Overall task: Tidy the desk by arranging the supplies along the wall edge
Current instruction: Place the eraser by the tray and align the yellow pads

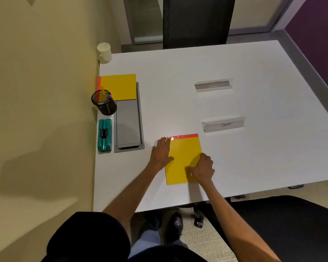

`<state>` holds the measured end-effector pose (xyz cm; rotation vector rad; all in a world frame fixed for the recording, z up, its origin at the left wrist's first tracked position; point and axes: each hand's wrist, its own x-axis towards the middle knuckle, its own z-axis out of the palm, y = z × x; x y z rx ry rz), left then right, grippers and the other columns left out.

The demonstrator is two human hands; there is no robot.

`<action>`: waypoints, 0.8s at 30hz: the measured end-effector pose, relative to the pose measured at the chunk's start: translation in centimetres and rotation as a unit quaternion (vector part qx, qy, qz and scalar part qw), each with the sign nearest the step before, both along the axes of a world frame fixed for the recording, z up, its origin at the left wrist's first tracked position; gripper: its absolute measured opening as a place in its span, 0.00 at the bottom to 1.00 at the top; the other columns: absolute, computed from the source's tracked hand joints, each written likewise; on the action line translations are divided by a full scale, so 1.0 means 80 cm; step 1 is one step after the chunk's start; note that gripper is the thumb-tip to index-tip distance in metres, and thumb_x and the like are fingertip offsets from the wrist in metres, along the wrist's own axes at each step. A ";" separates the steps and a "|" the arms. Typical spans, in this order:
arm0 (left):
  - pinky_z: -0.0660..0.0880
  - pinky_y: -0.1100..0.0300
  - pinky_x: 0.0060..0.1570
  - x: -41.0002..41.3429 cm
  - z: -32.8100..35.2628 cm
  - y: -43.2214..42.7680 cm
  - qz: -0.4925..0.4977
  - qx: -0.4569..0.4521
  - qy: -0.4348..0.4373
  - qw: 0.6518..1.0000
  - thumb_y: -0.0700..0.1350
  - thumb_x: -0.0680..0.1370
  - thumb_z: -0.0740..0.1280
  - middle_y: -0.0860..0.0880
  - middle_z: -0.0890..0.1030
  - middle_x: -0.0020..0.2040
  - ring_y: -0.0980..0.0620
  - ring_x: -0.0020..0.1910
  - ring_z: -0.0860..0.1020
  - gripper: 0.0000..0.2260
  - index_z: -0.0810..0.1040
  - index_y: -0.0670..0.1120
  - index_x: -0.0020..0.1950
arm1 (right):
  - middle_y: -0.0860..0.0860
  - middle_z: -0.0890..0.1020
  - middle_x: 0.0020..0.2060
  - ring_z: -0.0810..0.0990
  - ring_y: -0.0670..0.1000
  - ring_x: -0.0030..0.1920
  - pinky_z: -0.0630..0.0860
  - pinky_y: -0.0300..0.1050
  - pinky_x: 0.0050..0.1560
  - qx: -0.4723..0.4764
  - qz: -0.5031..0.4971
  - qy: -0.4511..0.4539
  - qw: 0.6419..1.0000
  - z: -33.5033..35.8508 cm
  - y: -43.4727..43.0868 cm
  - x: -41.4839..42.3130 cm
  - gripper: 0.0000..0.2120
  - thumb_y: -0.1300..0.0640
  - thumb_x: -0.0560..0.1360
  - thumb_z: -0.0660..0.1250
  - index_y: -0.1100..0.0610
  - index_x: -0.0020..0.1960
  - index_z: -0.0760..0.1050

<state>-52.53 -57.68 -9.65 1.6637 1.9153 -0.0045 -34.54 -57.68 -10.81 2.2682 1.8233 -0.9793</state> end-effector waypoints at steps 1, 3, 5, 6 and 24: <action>0.65 0.44 0.73 0.001 0.000 0.005 -0.007 0.000 0.001 1.000 0.52 0.77 0.71 0.44 0.58 0.79 0.44 0.78 0.58 0.39 0.53 0.43 0.80 | 0.57 0.69 0.67 0.69 0.60 0.68 0.72 0.59 0.62 0.002 0.003 -0.002 1.000 -0.002 -0.002 0.001 0.40 0.46 0.67 0.77 0.58 0.71 0.61; 0.67 0.45 0.72 0.000 0.000 0.015 -0.021 -0.002 0.006 1.000 0.51 0.76 0.72 0.44 0.61 0.78 0.45 0.77 0.60 0.38 0.54 0.43 0.79 | 0.57 0.69 0.67 0.68 0.59 0.68 0.72 0.60 0.62 0.008 0.007 0.008 1.000 -0.006 -0.006 0.005 0.40 0.48 0.67 0.77 0.58 0.71 0.61; 0.67 0.44 0.71 -0.003 -0.001 0.023 -0.029 -0.012 0.009 0.999 0.51 0.76 0.72 0.44 0.62 0.77 0.45 0.77 0.61 0.38 0.54 0.42 0.79 | 0.57 0.68 0.68 0.68 0.60 0.68 0.72 0.61 0.62 0.021 0.010 0.030 0.999 -0.009 -0.008 0.011 0.41 0.49 0.67 0.78 0.57 0.72 0.61; 0.68 0.43 0.71 -0.004 -0.001 0.026 -0.031 -0.019 0.005 0.999 0.50 0.76 0.72 0.43 0.62 0.77 0.44 0.77 0.61 0.38 0.55 0.42 0.79 | 0.57 0.68 0.68 0.67 0.60 0.68 0.72 0.61 0.62 0.027 0.010 0.042 0.999 -0.011 -0.009 0.015 0.41 0.50 0.67 0.78 0.57 0.72 0.61; 0.65 0.43 0.73 -0.010 -0.007 0.018 -0.076 -0.055 0.031 0.995 0.48 0.73 0.76 0.44 0.56 0.79 0.44 0.78 0.57 0.43 0.54 0.42 0.79 | 0.58 0.72 0.65 0.72 0.60 0.66 0.73 0.52 0.62 0.007 -0.008 0.120 0.993 -0.016 -0.013 0.023 0.38 0.59 0.66 0.79 0.61 0.71 0.64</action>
